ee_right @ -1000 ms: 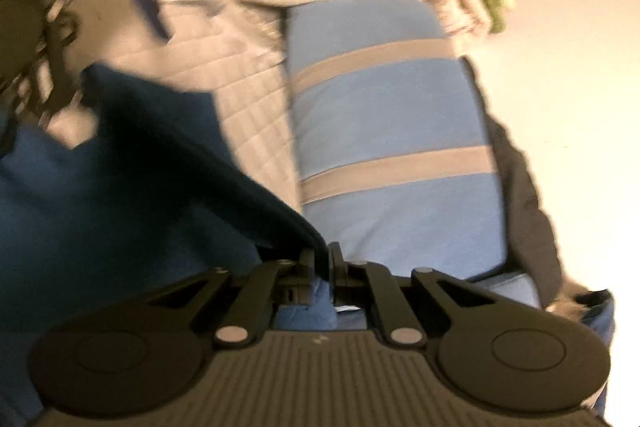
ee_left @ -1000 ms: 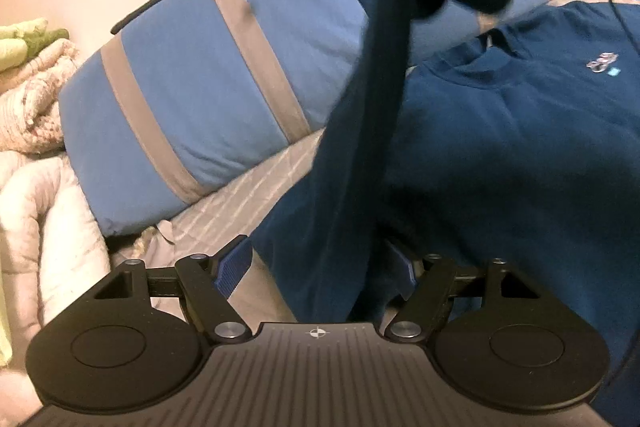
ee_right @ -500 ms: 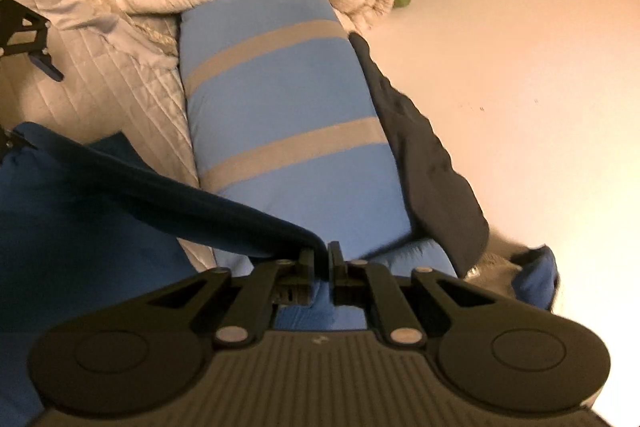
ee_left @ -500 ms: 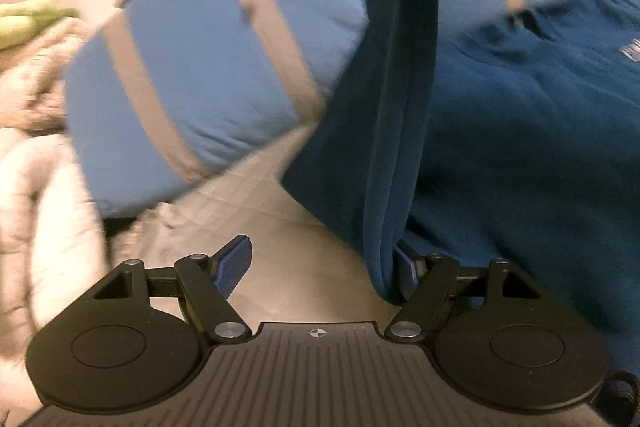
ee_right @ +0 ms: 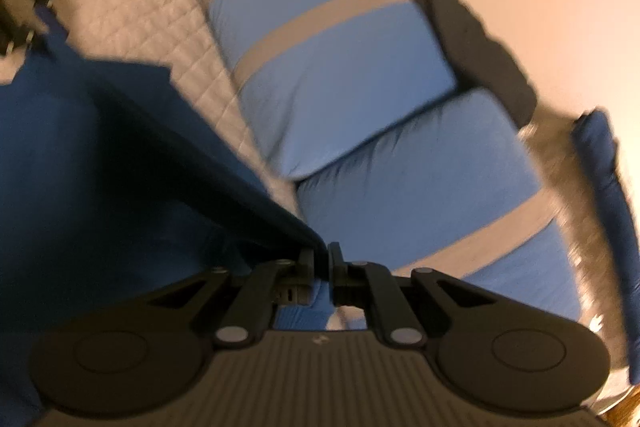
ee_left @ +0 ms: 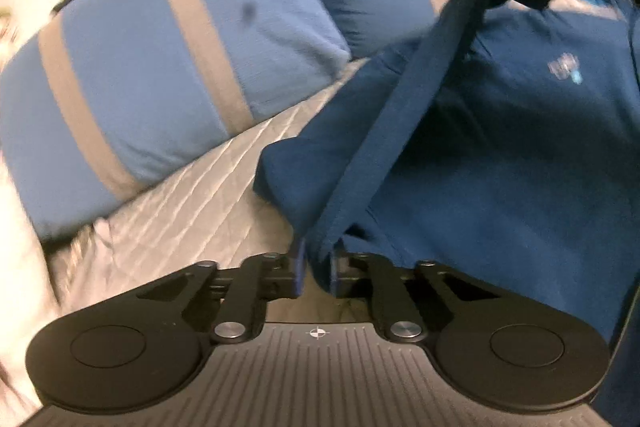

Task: Fold clothes
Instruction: 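Lift the side edge and fold it over the body with the right tool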

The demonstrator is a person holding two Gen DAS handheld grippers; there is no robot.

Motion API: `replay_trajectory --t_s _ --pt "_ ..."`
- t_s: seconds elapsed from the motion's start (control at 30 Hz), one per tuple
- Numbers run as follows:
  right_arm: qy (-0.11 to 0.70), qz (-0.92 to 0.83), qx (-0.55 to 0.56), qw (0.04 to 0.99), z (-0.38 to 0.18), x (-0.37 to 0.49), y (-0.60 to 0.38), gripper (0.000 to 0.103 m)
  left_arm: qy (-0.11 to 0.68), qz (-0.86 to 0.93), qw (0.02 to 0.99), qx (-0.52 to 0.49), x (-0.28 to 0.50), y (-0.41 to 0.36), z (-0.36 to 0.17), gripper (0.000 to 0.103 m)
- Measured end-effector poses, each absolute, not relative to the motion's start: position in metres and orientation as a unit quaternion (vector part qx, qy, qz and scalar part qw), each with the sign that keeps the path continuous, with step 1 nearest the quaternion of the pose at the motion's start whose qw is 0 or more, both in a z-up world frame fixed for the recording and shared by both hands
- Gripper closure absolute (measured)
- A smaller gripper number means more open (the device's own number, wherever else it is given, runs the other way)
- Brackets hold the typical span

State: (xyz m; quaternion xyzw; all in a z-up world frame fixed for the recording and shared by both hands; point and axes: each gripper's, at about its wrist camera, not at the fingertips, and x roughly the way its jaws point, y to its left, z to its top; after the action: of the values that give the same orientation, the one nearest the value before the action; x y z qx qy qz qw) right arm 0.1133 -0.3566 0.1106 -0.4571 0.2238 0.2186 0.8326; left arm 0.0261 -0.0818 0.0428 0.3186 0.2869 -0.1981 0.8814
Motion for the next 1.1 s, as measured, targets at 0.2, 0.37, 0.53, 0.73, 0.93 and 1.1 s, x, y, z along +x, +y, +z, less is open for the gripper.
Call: replay_trajectory --t_s 0.2,0.37,0.53,0.73,0.93,1.1 --pt "0.236 0.221 -0.457 0.829 0.092 0.109 -0.377 0.096 0.260 -0.197 0.865 0.382 0.020 -0.097 0.041 0.093" --pt "0.181 0.200 -0.530 0.804 0.100 0.083 -0.384 0.097 0.244 -0.196 0.856 0.412 0.018 -0.105 0.039 0.093" --pt "0.200 0.234 -0.594 0.743 0.054 0.036 -0.381 0.095 0.264 -0.165 0.838 0.448 0.023 -0.106 0.019 0.093" --pt "0.240 0.295 -0.560 0.736 0.002 0.006 -0.387 0.039 0.274 -0.147 0.841 0.443 0.023 -0.108 0.014 0.093" --pt "0.259 0.300 -0.529 0.750 0.008 -0.004 -0.432 0.029 0.287 -0.146 0.851 0.414 0.027 -0.105 0.020 0.091" --pt "0.275 0.307 -0.491 0.768 0.007 -0.008 -0.457 0.032 0.293 -0.143 0.855 0.404 0.028 -0.104 0.019 0.091"
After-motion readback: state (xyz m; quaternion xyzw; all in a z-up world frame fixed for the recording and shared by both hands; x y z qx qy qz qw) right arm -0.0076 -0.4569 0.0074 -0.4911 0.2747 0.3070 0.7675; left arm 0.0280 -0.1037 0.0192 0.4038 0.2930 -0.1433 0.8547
